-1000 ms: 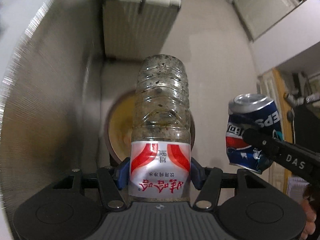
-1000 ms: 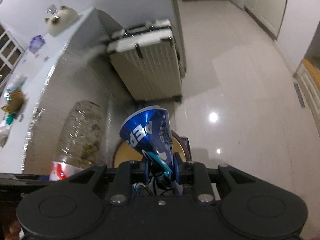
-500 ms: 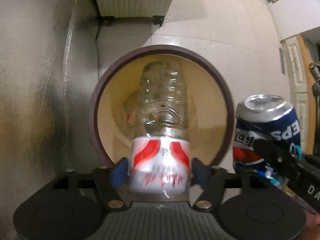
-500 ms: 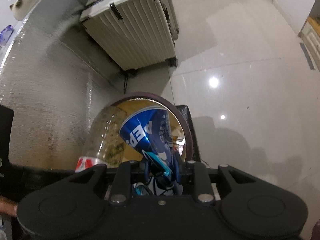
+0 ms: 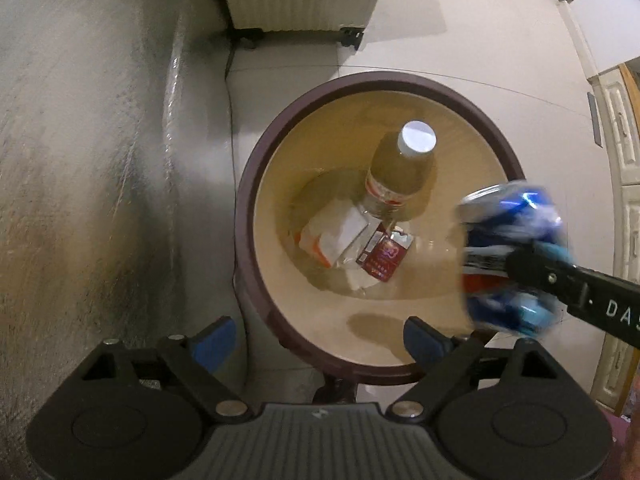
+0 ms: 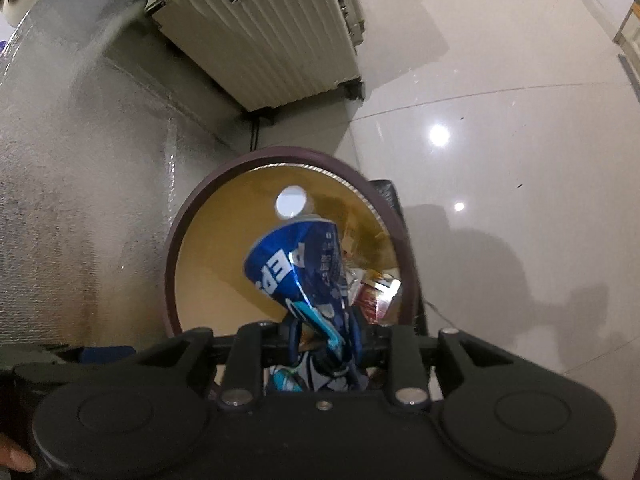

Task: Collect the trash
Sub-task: 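Open the left tool over the bin while the right tool releases the can, then move both open tools back from the bin toward the table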

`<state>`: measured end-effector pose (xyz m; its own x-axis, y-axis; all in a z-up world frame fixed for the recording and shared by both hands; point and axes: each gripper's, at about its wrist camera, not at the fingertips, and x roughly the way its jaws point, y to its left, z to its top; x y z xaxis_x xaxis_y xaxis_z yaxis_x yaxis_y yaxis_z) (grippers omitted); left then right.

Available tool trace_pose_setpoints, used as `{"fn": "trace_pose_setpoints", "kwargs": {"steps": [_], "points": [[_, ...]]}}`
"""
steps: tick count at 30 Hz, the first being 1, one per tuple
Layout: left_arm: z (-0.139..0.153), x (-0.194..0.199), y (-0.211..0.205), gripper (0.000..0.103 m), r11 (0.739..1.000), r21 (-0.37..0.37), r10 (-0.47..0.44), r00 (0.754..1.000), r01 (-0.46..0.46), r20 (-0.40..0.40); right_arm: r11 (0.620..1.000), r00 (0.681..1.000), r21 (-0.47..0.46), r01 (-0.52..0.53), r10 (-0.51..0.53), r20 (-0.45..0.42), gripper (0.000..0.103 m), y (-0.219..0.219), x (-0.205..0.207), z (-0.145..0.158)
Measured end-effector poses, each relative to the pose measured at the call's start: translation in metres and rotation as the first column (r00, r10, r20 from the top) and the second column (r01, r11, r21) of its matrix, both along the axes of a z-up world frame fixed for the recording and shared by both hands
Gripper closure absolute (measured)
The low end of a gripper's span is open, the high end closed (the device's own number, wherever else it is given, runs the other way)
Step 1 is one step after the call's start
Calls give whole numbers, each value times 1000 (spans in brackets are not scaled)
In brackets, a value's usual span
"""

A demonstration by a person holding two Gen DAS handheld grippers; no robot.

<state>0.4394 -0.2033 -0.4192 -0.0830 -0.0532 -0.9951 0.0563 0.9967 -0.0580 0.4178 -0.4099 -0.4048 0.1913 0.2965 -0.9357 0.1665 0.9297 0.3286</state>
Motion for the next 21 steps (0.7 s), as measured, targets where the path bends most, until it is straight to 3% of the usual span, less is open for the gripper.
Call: {"fn": "trace_pose_setpoints", "kwargs": {"steps": [1,2,4,13,16,21], "points": [[1,-2,2,12,1000,-1,4,1000,-4,1,1000,1000,19,-5,5,2,63,1,0,-2],[2,-3,2,11,1000,-2,7,1000,-7,2,1000,1000,26,-6,6,3,47,2,-1,-4],[2,-7,4,6,1000,0,12,1000,-12,9,1000,1000,2,-14,14,7,33,3,-4,-6],[11,-20,6,0,1000,10,9,998,-9,58,998,998,-29,-62,62,3,17,-3,-22,5],[18,-25,5,0,1000,11,0,997,0,73,997,998,-43,-65,66,19,3,-8,-26,12],[32,-29,8,0,1000,-4,1,994,0,110,995,996,-69,-66,70,58,0,-14,-33,25]]}}
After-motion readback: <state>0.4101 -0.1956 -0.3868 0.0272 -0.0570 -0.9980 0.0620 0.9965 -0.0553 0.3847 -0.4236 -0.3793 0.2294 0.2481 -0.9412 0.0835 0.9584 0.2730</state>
